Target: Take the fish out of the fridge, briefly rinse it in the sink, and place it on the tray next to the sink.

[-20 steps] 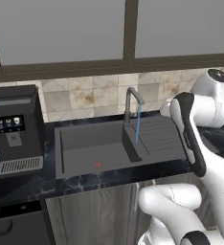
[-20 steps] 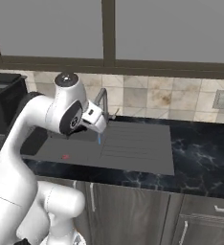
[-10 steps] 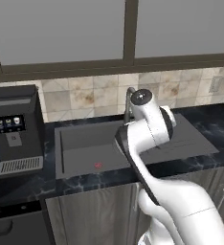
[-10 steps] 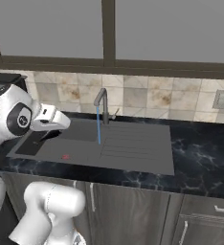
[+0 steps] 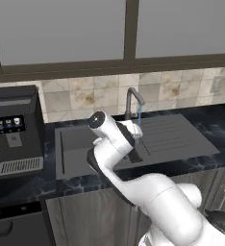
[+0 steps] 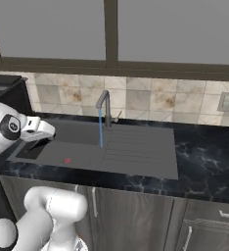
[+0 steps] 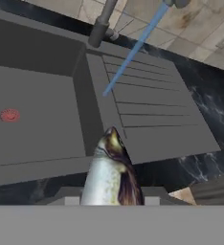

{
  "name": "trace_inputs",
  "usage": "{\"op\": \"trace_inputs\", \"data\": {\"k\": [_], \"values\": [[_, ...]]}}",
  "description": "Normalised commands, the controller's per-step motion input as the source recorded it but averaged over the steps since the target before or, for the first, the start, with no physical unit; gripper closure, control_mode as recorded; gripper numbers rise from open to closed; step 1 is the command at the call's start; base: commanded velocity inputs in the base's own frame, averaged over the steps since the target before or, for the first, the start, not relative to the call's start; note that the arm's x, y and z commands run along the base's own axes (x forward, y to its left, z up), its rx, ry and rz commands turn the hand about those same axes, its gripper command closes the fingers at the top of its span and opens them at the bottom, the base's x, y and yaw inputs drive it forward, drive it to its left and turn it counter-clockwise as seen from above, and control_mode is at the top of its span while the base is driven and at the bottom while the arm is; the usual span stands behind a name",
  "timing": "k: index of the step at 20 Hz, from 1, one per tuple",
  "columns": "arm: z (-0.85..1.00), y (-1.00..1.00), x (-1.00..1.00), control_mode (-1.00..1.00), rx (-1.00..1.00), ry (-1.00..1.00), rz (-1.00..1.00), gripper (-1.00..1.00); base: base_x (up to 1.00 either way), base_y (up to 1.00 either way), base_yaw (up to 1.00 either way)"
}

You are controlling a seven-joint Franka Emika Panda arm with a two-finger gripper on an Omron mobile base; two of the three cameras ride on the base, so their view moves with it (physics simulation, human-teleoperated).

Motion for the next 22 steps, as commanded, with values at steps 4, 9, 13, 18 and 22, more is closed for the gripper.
{"op": "trace_inputs", "data": {"k": [4,9,13,18,22], "values": [[-0.1,0.09,1.0,-1.0,-0.11,0.06,-0.21,1.0,0.0,0.0,0.0],[-0.07,0.01,1.0,-1.0,-0.04,0.16,-0.26,1.0,0.0,0.0,0.0],[-0.29,0.0,0.98,-1.0,-0.04,0.1,-0.14,1.0,0.0,0.0,0.0],[-0.79,-0.06,0.46,-1.0,-0.28,0.0,-0.01,1.0,0.0,0.0,0.0],[-0.64,-0.08,0.04,-1.0,-0.31,0.0,0.0,1.0,0.0,0.0,0.0]]}}
